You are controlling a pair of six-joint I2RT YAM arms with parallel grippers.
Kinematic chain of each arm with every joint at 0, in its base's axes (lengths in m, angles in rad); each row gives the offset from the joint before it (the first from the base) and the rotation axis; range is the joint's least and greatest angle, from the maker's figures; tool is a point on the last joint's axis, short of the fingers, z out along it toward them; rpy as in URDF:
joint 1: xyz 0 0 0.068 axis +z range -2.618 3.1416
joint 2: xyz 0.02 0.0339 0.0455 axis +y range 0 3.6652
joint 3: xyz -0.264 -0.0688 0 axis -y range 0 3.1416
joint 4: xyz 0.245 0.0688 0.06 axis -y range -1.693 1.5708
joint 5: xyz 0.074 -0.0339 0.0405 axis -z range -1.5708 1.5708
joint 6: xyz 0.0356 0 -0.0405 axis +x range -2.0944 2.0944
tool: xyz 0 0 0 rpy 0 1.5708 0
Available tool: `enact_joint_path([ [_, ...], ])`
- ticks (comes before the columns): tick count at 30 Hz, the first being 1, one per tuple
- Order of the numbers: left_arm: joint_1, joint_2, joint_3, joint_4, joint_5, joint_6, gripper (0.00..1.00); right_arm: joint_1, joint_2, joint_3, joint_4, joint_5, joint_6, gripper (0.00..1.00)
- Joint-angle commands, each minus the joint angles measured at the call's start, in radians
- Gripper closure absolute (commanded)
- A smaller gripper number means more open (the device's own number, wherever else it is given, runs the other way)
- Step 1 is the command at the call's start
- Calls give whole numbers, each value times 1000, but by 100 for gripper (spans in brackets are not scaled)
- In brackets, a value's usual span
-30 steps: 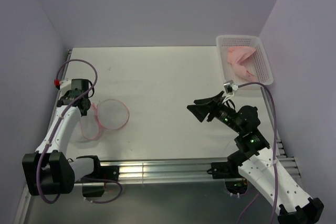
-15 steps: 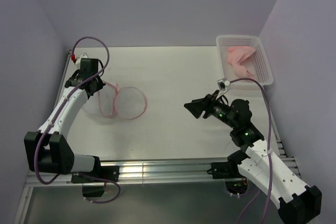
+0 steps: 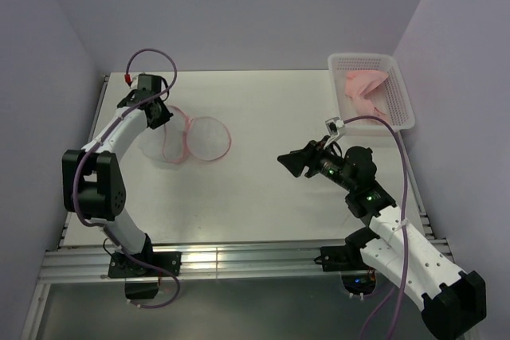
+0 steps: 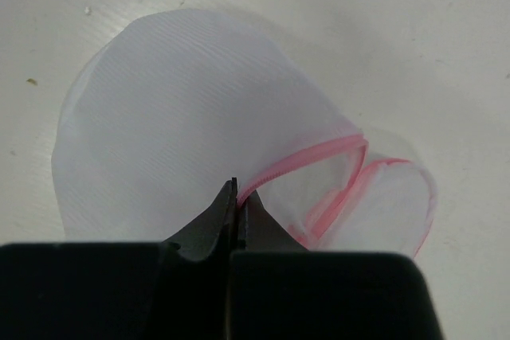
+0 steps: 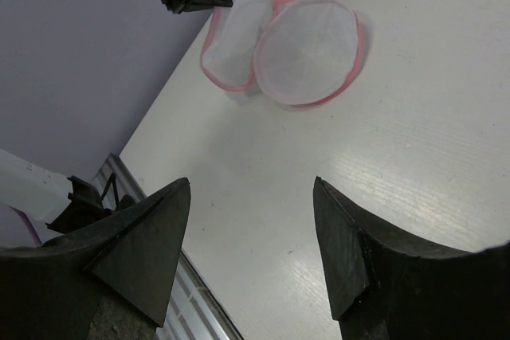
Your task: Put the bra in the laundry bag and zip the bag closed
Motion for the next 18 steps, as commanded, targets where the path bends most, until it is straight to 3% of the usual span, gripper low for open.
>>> enact_joint_path([
  [1, -1, 4, 69, 58, 75, -84, 100, 10, 10, 28, 48, 3, -29, 30],
  [3, -1, -7, 60, 54, 45, -93, 95, 10, 4, 29, 39, 11, -31, 29],
  [4, -1, -25, 54, 49, 26, -90, 85, 10, 0, 28, 39, 25, -34, 28],
  [6, -1, -47, 29, 50, -8, -79, 77, 10, 2, 25, 36, 36, -34, 27],
  [9, -1, -81, 8, 55, -26, -73, 56, 10, 11, 31, 28, 40, -36, 26],
  [12, -1, -110, -4, 55, -20, -67, 31, 10, 5, 37, 11, 69, -42, 26],
  [13, -1, -139, -9, 58, -15, -62, 17, 10, 4, 37, 8, 80, -45, 25],
  [16, -4, -246, -26, 81, 10, -38, 3, 10, -4, 43, -4, 124, -43, 26],
  [18, -13, -316, -50, 107, 21, -13, 2, 9, 2, 51, -12, 172, -31, 27],
])
